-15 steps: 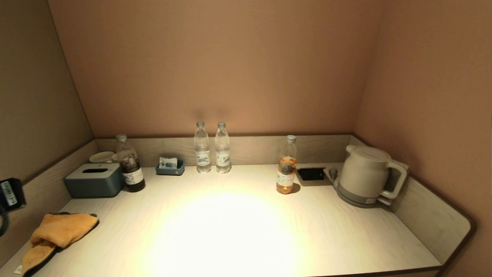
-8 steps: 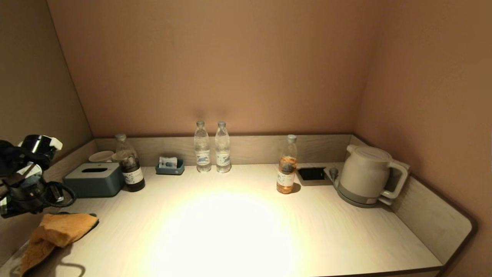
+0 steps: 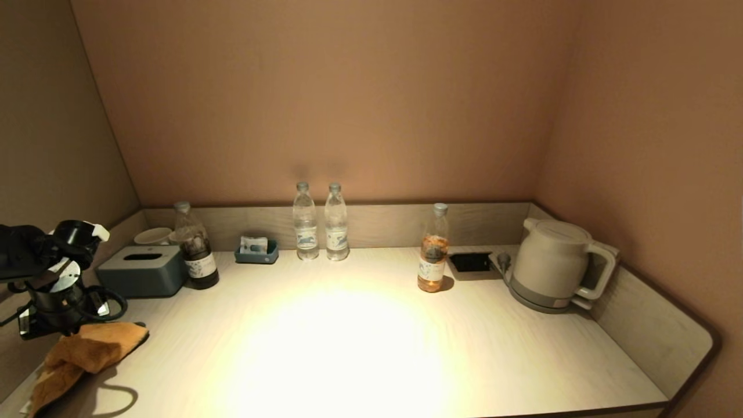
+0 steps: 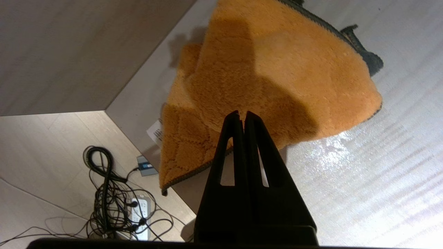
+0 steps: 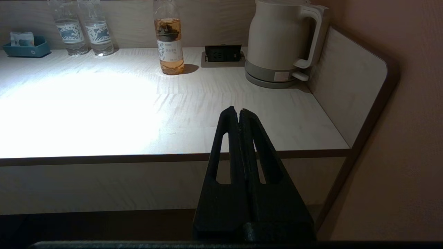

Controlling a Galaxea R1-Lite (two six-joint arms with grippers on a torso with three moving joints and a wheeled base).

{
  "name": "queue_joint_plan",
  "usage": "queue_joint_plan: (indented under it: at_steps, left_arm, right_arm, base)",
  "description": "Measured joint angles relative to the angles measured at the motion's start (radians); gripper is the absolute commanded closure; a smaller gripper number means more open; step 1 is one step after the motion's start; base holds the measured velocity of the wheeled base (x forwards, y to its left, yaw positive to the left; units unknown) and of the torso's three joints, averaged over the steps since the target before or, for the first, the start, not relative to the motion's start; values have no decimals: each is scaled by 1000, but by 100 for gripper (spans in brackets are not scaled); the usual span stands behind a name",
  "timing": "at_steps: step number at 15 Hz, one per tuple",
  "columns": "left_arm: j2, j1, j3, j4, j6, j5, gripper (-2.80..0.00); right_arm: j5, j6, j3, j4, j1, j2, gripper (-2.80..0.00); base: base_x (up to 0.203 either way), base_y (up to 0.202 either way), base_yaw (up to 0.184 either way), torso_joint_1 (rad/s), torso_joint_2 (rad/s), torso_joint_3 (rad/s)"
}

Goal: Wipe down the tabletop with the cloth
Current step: Pick up the tablecloth

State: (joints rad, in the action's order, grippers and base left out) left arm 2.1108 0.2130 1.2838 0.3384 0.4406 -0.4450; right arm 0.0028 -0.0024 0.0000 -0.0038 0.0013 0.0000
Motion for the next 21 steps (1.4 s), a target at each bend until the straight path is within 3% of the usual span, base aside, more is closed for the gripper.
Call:
queue_joint_plan:
  at_steps: [4, 5, 16, 19, 21]
  left_arm:
    - [18, 0, 9, -1, 1, 4, 0]
    - [24, 0, 9, -3, 5, 4, -280]
    - [69, 26, 11, -16, 17, 32, -280]
    - [69, 52, 14, -23, 25, 95, -280]
    - [67, 81, 18, -21, 24, 177, -280]
  right_arm:
    - [0, 0, 0, 0, 0, 0, 0]
    - [0, 0, 0, 0, 0, 0, 0]
    - [0, 0, 0, 0, 0, 0, 0]
    - [0, 0, 0, 0, 0, 0, 0]
    - [0, 0, 0, 0, 0, 0, 0]
  base:
    - [0, 0, 0, 0, 0, 0]
    - [0, 0, 0, 0, 0, 0]
    - [0, 0, 0, 0, 0, 0]
    - [0, 0, 0, 0, 0, 0]
    - [0, 0, 0, 0, 0, 0]
